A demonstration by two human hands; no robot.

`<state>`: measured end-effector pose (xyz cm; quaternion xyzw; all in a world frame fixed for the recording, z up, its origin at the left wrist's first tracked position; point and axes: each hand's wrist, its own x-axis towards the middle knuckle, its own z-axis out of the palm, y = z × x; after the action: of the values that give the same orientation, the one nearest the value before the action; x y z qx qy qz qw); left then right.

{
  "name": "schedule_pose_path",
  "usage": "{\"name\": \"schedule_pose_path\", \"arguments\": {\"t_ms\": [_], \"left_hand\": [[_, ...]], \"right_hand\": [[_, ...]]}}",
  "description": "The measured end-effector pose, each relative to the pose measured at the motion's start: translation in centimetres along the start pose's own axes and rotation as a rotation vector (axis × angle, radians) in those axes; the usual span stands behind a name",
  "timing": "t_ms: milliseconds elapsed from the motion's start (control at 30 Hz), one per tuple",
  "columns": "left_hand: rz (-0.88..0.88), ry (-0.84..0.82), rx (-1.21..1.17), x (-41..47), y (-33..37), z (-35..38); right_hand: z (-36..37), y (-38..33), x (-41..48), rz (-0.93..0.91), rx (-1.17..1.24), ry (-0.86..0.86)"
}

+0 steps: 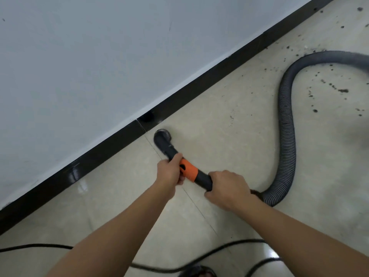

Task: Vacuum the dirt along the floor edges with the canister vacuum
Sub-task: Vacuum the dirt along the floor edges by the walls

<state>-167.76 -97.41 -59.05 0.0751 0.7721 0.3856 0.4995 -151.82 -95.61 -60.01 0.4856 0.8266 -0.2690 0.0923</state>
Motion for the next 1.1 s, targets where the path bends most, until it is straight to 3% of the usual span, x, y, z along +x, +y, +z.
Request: {"name": "schedule_pose_path", "arguments": {"t_ms": [100,333,633,767,933,1100], "left_hand": [[0.019,-0.029,0.027,-1.7,-2.2,-0.3],[0.069,-0.312,0.189,-4.7,-2.5,7.4],[-0.056,-0.163,0.074,-12.1,-14.4,5.0],[-0.104,-0.289,0.102,-13.7,-14.5,8.6],[-0.075,-0.435,0.134,-13.8,-13.0,13.6],[-0.051,-0.312,0.115,-13.9,-13.5,9.7]], "right_hand": [[2.0,0.1,-3.1,0.005,0.024,0.025],[1.2,5.1,-10.1,0.294,0.145,0.115],[4.7,7.5,-18.4,0.086,-0.029,-0.039],[4.3,10.5,-20.8,0.194,-0.097,-0.04],[3.2,14.2,-22.2,0.295,-0.005,-0.014],[3.8,11.7,-20.9,0.171,-0.013,-0.036]]}}
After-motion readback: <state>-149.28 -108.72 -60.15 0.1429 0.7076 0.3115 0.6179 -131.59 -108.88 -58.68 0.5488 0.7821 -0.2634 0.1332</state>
